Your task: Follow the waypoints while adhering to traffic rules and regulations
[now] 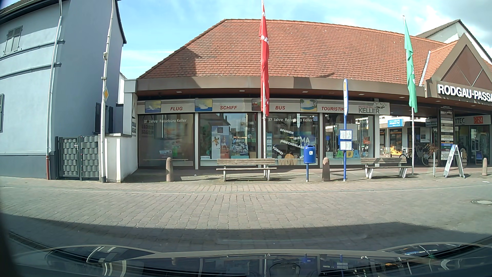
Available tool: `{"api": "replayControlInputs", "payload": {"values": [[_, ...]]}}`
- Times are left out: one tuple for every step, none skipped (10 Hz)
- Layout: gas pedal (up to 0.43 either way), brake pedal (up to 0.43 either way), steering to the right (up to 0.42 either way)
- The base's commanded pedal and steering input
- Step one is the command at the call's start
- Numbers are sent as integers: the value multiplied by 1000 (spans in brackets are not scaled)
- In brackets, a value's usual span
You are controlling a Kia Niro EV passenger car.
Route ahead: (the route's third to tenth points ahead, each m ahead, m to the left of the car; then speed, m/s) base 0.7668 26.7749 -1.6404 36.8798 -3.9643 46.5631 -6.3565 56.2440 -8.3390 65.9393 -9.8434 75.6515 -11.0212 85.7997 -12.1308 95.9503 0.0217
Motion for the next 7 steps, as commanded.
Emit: {"api": "replayControlInputs", "payload": {"values": [[0,91,-323],[0,91,-323],[0,91,-323],[0,91,-323],[0,91,-323],[0,85,-323],[0,85,-323]]}}
